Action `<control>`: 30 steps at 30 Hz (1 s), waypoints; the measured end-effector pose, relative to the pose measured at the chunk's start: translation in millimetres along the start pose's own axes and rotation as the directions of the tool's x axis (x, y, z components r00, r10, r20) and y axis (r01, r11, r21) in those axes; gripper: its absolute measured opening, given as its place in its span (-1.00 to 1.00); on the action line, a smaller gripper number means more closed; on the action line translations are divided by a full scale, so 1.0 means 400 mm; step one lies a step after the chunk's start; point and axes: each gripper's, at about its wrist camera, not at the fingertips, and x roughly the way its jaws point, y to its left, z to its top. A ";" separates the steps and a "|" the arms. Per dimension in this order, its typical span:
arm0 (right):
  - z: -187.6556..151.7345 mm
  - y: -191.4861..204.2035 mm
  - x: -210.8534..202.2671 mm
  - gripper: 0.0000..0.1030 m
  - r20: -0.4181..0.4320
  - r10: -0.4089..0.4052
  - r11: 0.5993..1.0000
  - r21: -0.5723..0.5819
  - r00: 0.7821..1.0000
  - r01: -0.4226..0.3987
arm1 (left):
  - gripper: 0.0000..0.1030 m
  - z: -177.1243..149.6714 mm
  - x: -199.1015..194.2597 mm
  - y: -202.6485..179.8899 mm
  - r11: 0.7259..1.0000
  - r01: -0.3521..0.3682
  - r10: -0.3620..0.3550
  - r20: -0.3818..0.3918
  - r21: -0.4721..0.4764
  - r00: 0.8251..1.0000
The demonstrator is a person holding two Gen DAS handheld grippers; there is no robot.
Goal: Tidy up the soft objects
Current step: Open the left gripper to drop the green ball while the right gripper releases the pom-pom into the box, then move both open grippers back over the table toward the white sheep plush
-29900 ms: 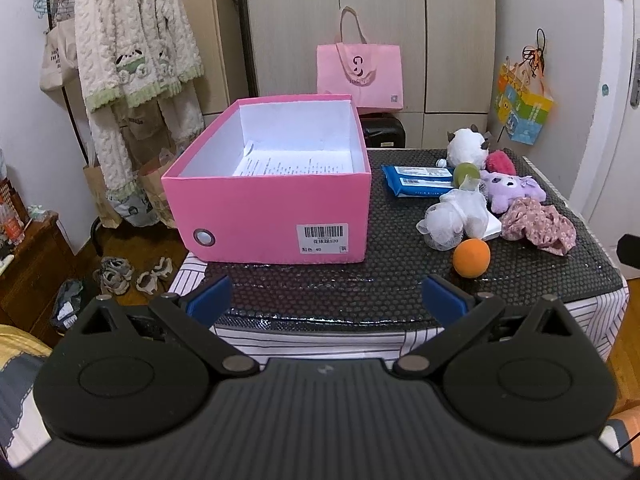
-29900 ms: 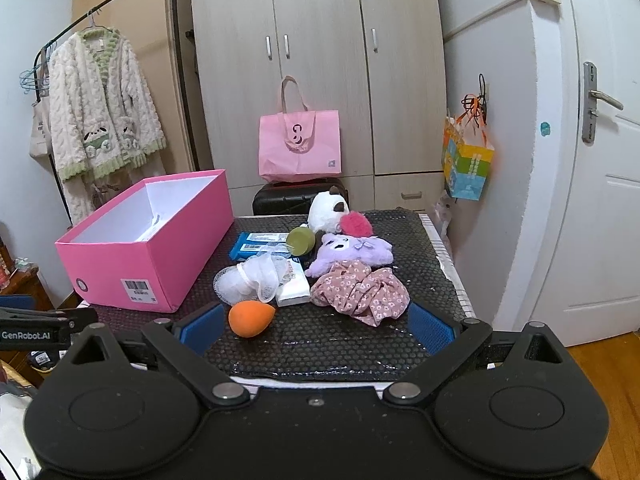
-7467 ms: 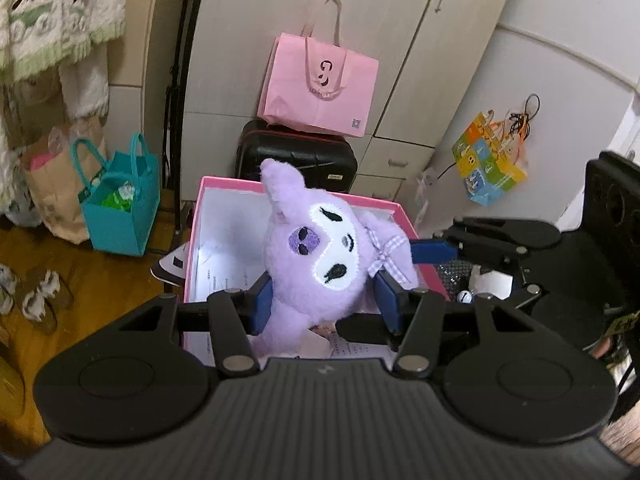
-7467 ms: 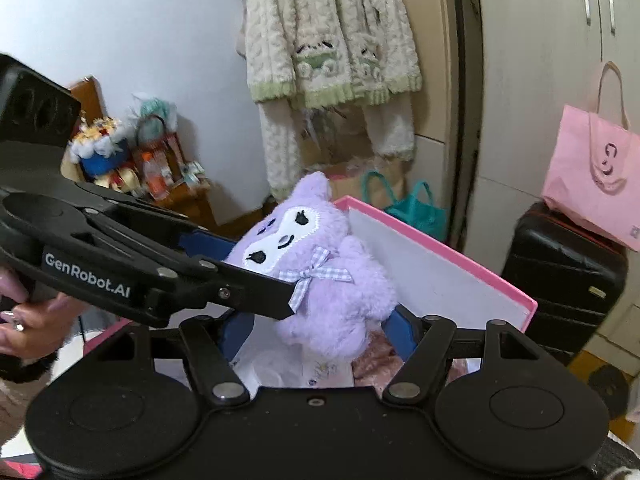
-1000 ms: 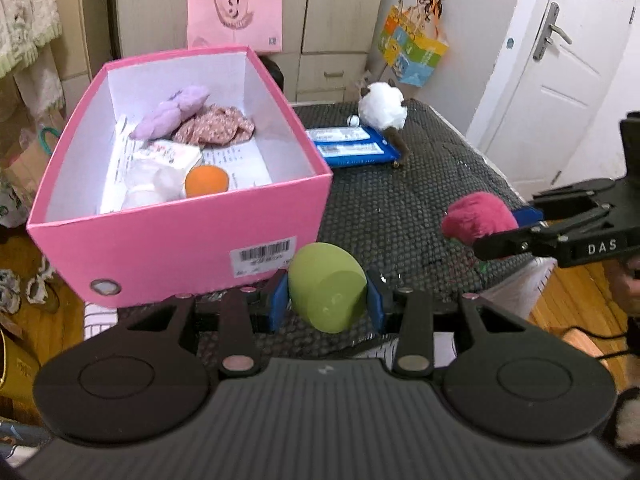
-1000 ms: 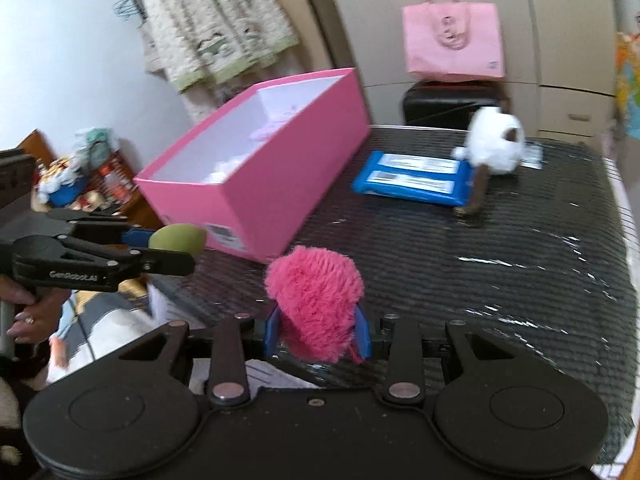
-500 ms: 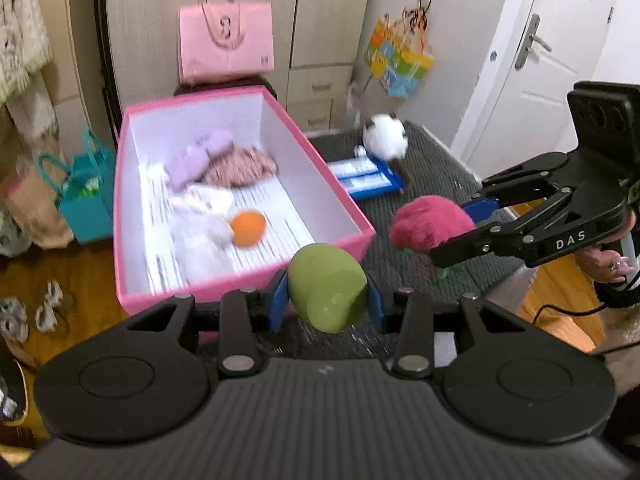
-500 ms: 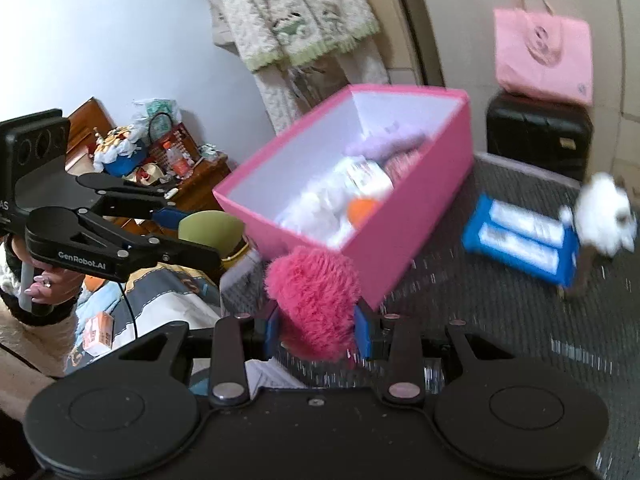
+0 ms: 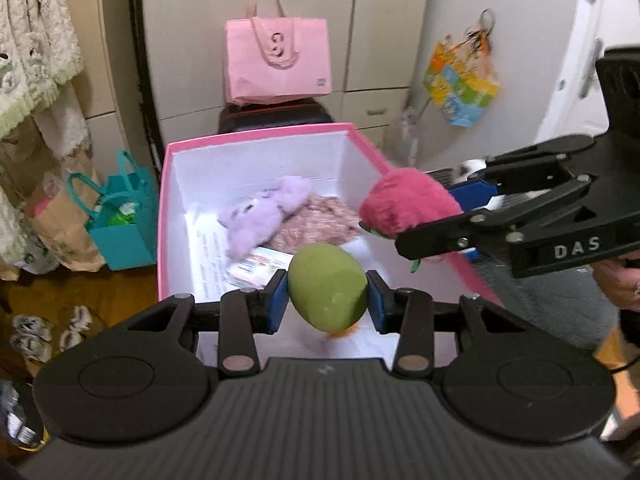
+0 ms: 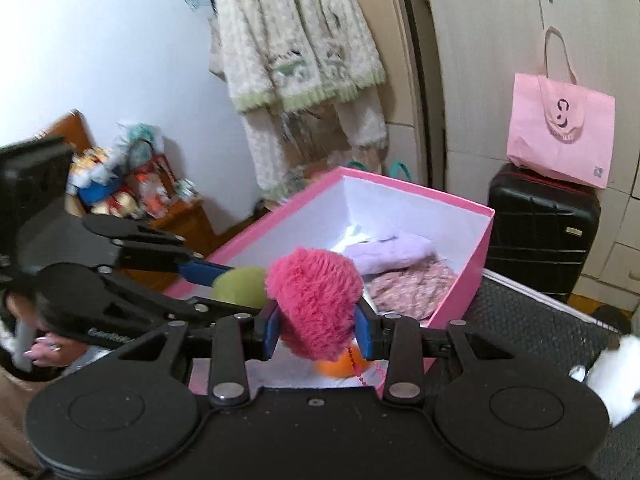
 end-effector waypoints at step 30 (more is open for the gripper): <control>0.001 -0.034 -0.106 0.16 0.048 -0.062 0.998 -0.008 0.997 0.062 | 0.20 0.020 -0.093 0.011 0.997 -0.066 0.067 0.027 -0.037 0.997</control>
